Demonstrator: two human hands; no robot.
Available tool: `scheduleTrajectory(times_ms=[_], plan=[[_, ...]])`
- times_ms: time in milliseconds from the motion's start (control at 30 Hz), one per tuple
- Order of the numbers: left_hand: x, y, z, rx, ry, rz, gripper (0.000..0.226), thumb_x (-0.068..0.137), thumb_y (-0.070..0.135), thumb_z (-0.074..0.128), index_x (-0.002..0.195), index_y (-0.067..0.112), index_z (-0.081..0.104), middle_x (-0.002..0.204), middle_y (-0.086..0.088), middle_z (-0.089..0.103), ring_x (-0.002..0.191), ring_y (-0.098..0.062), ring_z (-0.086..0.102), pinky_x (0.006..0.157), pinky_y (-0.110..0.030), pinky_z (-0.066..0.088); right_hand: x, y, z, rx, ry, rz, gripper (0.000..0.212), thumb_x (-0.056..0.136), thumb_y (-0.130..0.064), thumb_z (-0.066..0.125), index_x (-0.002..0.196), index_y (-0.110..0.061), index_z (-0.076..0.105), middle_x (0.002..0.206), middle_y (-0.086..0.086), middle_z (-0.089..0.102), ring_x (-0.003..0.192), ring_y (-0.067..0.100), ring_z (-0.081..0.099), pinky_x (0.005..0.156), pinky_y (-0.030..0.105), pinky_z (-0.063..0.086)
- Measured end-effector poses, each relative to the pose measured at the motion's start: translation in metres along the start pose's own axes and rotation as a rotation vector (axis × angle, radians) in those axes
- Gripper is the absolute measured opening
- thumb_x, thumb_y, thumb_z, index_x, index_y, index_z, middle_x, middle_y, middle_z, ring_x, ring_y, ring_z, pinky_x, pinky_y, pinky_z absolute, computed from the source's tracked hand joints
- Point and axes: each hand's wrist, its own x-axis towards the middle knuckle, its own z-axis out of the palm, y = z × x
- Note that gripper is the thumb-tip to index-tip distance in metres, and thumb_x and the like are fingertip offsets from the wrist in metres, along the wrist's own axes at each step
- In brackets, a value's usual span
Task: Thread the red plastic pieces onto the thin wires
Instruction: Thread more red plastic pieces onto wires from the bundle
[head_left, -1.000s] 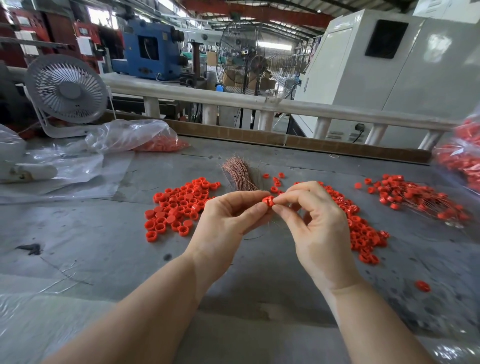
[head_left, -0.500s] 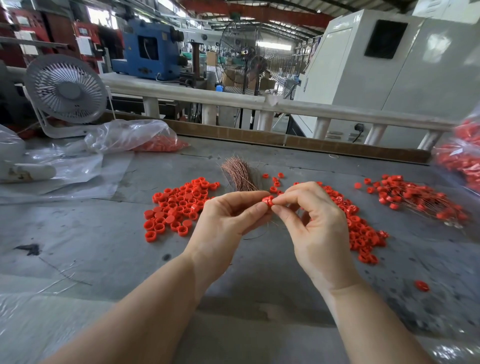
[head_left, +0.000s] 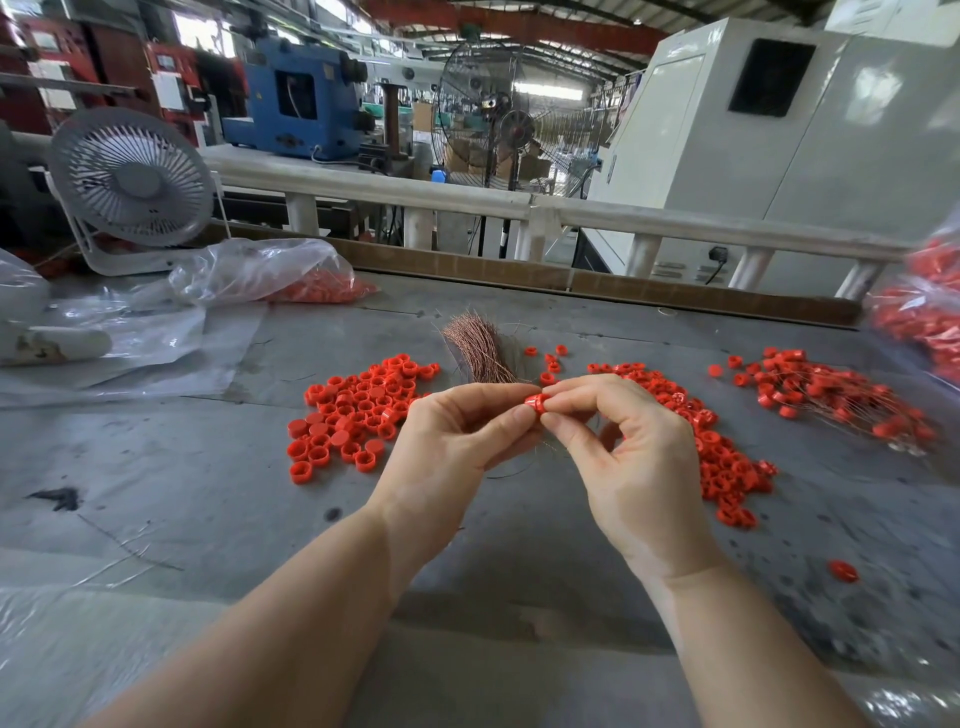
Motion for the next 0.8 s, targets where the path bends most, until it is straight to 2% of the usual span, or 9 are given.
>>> scheduleTrajectory(times_ms=[267, 333, 400, 500, 700, 800], plan=[[-0.0008, 0.0018, 0.0008, 0.007, 0.006, -0.032, 0.024, 0.066, 0.015, 0.066, 0.088, 0.012, 0.074, 0.094, -0.011, 0.073, 0.091, -0.019, 0.069, 0.076, -0.02, 0.054, -0.0002, -0.0008, 0.0001, -0.027, -0.001, 0.015, 0.003, 0.075, -0.009, 0.067, 0.075, -0.011, 0.069, 0.081, -0.005, 0.067, 0.081, 0.007, 0.061, 0.075, 0.016, 0.046], [-0.0011, 0.0032, 0.0012, 0.004, 0.003, -0.05, 0.017, 0.074, 0.009, 0.064, 0.086, 0.012, 0.075, 0.092, -0.01, 0.073, 0.089, -0.017, 0.069, 0.075, -0.02, 0.054, -0.0001, -0.0004, 0.0, -0.033, -0.001, 0.015, 0.003, 0.076, -0.009, 0.067, 0.075, -0.011, 0.069, 0.081, -0.006, 0.067, 0.081, 0.008, 0.061, 0.075, 0.016, 0.046], [-0.0012, 0.0045, 0.002, -0.003, -0.008, -0.065, 0.024, 0.082, -0.002, 0.056, 0.083, 0.012, 0.076, 0.091, -0.008, 0.074, 0.088, -0.015, 0.07, 0.074, -0.018, 0.053, -0.0002, 0.0, -0.0003, -0.039, -0.003, 0.013, 0.004, 0.075, -0.008, 0.067, 0.075, -0.011, 0.069, 0.08, -0.006, 0.067, 0.082, 0.008, 0.061, 0.075, 0.017, 0.045], [-0.0018, 0.0065, 0.0032, -0.032, -0.01, -0.079, 0.033, 0.086, -0.008, 0.05, 0.081, 0.011, 0.076, 0.089, -0.008, 0.074, 0.086, -0.014, 0.07, 0.072, -0.017, 0.053, 0.0, -0.0002, -0.0006, -0.043, -0.004, 0.011, 0.004, 0.075, -0.008, 0.067, 0.075, -0.011, 0.069, 0.08, -0.006, 0.067, 0.082, 0.008, 0.061, 0.075, 0.017, 0.046], [-0.002, 0.0064, 0.0041, -0.059, 0.003, -0.089, 0.027, 0.083, -0.003, 0.054, 0.08, 0.012, 0.077, 0.085, -0.008, 0.074, 0.081, -0.013, 0.07, 0.069, -0.016, 0.053, -0.0001, -0.0006, -0.0012, -0.044, -0.01, 0.016, 0.003, 0.075, -0.008, 0.067, 0.075, -0.01, 0.069, 0.081, -0.005, 0.067, 0.082, 0.009, 0.061, 0.076, 0.018, 0.046], [-0.0019, 0.0051, 0.0041, -0.052, -0.003, -0.075, 0.02, 0.075, 0.005, 0.06, 0.08, 0.014, 0.077, 0.085, -0.007, 0.074, 0.081, -0.012, 0.07, 0.069, -0.016, 0.053, -0.0001, -0.0008, -0.0011, -0.043, -0.012, 0.018, 0.004, 0.075, -0.008, 0.067, 0.075, -0.01, 0.069, 0.08, -0.005, 0.067, 0.082, 0.009, 0.061, 0.076, 0.017, 0.046]])
